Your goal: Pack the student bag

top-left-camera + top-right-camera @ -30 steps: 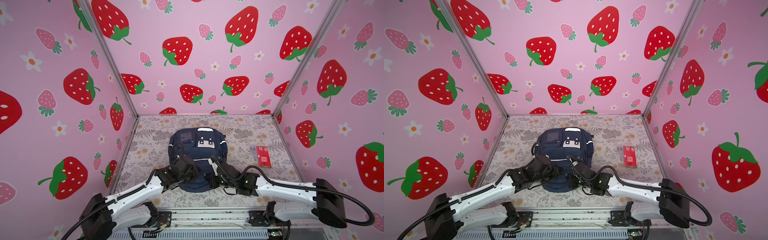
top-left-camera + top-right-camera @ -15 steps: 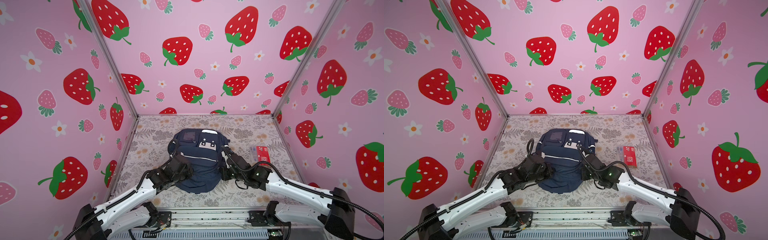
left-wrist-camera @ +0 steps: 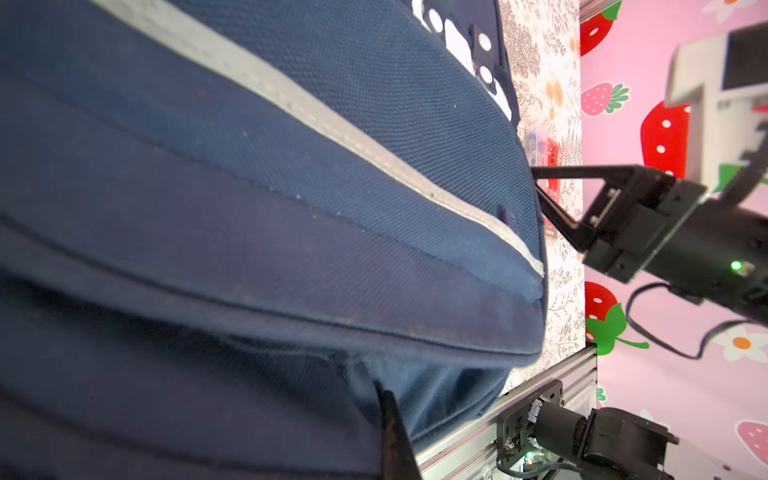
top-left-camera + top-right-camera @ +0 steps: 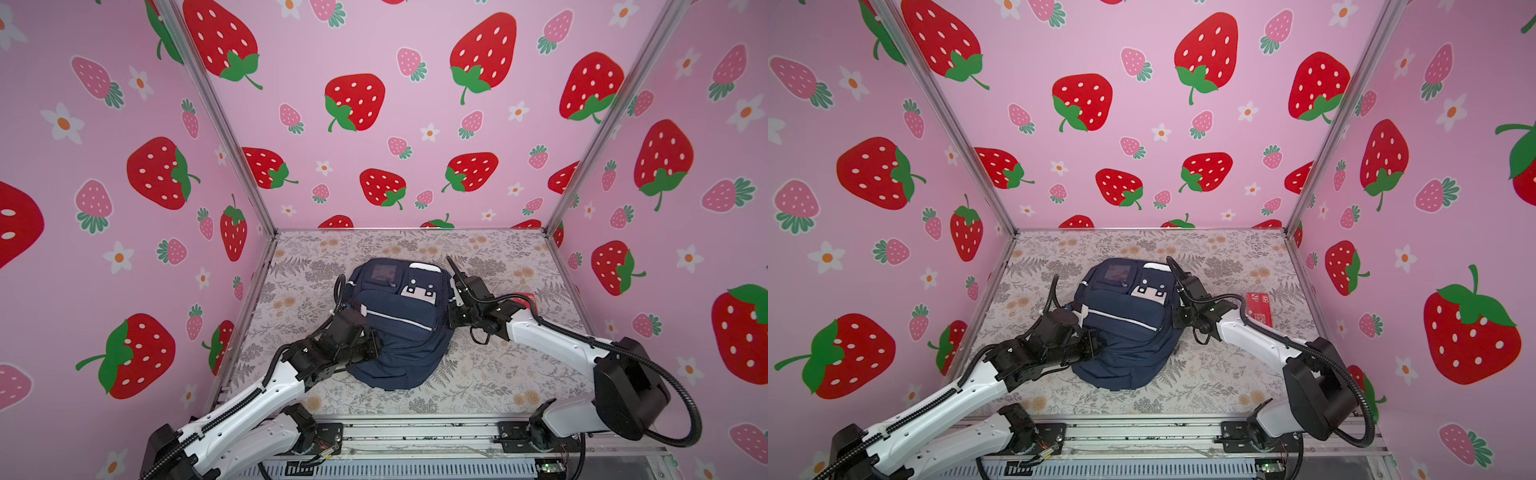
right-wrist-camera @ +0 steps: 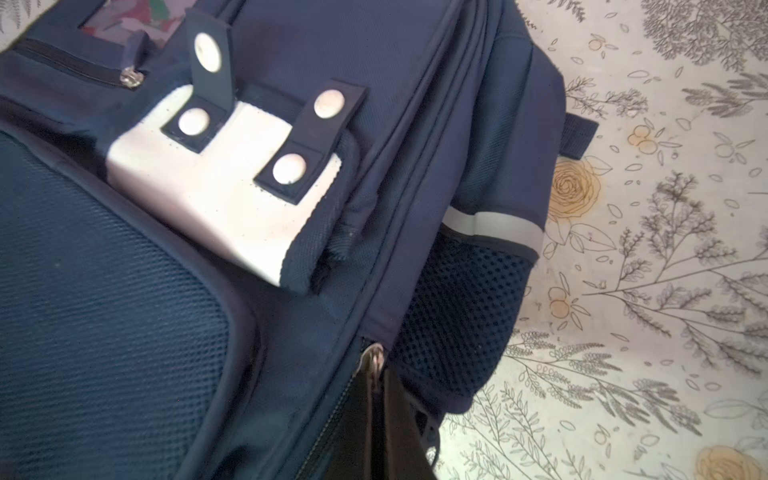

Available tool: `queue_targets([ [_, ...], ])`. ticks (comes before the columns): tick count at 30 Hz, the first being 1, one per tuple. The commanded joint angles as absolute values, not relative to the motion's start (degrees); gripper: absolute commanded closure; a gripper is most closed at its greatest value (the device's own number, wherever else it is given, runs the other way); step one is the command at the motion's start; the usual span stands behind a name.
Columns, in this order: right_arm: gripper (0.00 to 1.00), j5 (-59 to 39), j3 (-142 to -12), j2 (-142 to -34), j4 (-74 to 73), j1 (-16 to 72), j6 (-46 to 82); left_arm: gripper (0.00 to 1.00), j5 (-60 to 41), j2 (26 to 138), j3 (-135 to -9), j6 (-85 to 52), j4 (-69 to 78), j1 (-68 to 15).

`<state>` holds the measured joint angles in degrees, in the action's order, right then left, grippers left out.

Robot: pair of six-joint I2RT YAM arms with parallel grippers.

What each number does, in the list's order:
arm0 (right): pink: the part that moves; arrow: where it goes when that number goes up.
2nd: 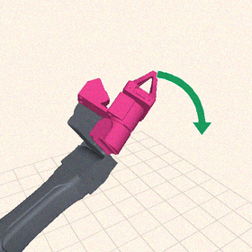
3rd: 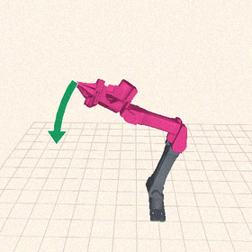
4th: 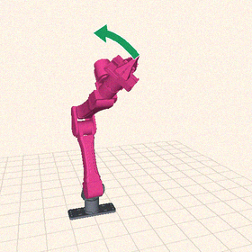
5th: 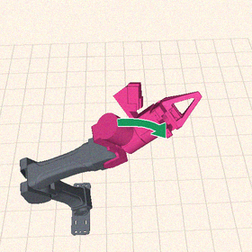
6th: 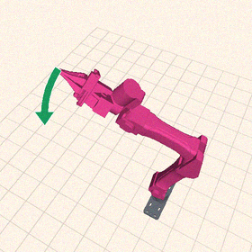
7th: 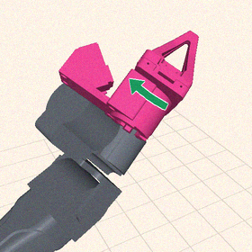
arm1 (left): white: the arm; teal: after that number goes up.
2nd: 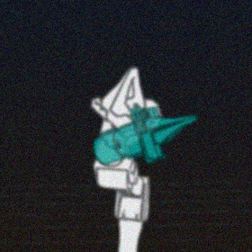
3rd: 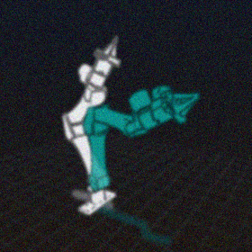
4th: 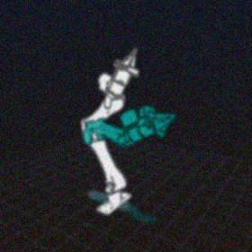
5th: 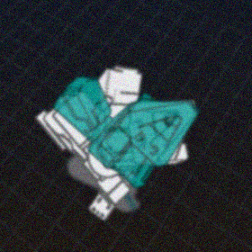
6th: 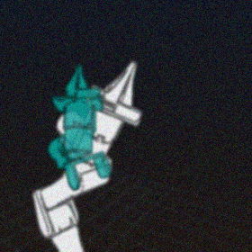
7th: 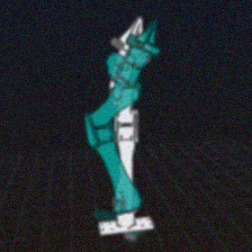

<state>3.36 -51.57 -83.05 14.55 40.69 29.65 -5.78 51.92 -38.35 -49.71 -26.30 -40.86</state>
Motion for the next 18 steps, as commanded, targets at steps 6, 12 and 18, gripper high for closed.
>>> queue_targets([
  [6,0.94,8.07,-52.30,-81.81,12.07,38.15,25.66,0.79,-14.98,47.17,-29.61,-54.39,-13.55,-40.62],
  [12,0.40,8.97,-50.64,-71.22,17.97,41.22,27.71,0.39,-6.68,46.09,-41.80,-44.52,-25.26,-42.16],
  [18,0.39,2.01,-46.31,-61.99,16.95,41.56,30.61,0.35,-5.50,47.36,-50.06,-24.20,-34.85,-42.87],
])
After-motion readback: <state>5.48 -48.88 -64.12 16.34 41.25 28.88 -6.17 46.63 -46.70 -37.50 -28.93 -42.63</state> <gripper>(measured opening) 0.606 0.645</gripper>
